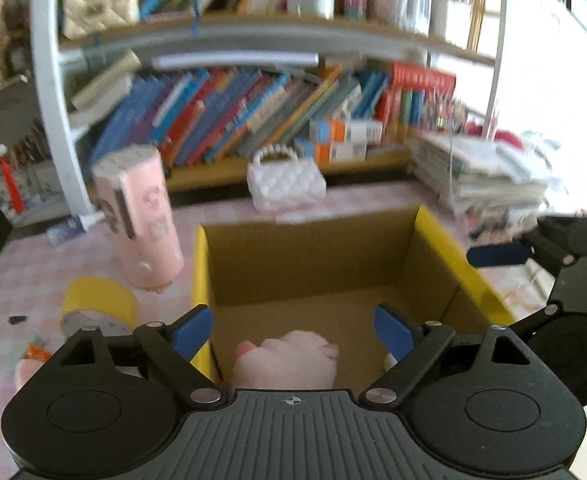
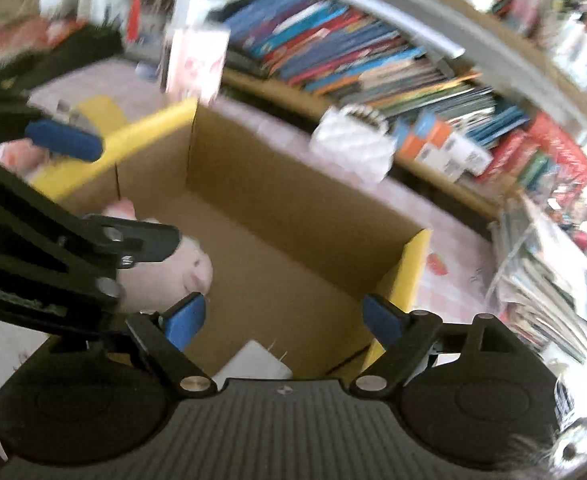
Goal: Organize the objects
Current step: 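Lower both tools into the yellow box and open them, releasing pig and charger, then lift both open tools out of the box back toward the table items, then grasp red-capped white stick with right tool while left tool approaches pink chick plush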
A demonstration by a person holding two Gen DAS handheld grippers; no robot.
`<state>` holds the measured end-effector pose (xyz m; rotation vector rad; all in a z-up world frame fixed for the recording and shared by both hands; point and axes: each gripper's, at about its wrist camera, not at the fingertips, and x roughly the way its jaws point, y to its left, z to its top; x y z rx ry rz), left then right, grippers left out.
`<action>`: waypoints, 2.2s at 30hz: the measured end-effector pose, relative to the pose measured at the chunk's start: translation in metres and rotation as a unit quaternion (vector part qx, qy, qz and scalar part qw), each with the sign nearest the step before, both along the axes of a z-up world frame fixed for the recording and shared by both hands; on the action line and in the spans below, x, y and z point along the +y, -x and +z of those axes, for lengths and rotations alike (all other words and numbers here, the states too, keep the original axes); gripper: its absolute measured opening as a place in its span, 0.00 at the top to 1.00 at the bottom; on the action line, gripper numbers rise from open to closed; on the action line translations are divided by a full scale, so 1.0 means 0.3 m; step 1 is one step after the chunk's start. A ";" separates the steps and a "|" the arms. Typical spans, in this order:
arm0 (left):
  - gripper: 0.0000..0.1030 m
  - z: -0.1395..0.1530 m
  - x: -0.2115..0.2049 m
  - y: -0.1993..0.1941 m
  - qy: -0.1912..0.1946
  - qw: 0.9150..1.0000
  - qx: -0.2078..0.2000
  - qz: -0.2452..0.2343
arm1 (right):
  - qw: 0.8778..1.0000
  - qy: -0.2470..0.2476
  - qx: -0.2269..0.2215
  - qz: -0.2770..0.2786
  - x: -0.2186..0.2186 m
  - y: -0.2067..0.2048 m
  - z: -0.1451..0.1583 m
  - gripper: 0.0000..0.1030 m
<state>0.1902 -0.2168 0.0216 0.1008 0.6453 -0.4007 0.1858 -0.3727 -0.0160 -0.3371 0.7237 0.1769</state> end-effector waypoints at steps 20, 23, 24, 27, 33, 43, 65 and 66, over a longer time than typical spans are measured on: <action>0.08 0.029 0.395 0.332 0.016 0.997 -0.042 0.066 | 0.973 -0.107 -0.103 -0.179 0.239 0.401 0.084 0.16; 0.08 -0.002 0.457 0.378 0.008 0.997 -0.029 0.069 | 0.971 -0.107 -0.088 -0.194 0.305 0.439 0.052 0.17; 0.08 -0.015 0.477 0.398 0.004 0.997 -0.024 0.070 | 0.972 -0.105 -0.082 -0.196 0.329 0.449 0.042 0.17; 0.08 -0.046 0.530 0.437 -0.006 0.997 -0.017 0.080 | 0.974 -0.093 -0.066 -0.193 0.403 0.483 0.015 0.17; 0.08 -0.132 0.614 0.500 -0.015 0.995 -0.021 0.094 | 0.977 -0.078 -0.063 -0.189 0.498 0.553 -0.054 0.17; 0.08 -0.316 0.688 0.535 -0.032 0.992 -0.010 0.124 | 0.979 -0.082 -0.035 -0.184 0.602 0.591 -0.324 0.19; 0.08 -0.078 0.806 0.575 -0.031 0.995 -0.019 0.097 | 0.978 -0.134 -0.051 -0.151 0.735 0.630 -0.031 0.22; 0.08 -0.075 0.817 0.573 -0.029 0.995 -0.020 0.098 | 0.978 -0.137 -0.051 -0.151 0.740 0.628 -0.024 0.23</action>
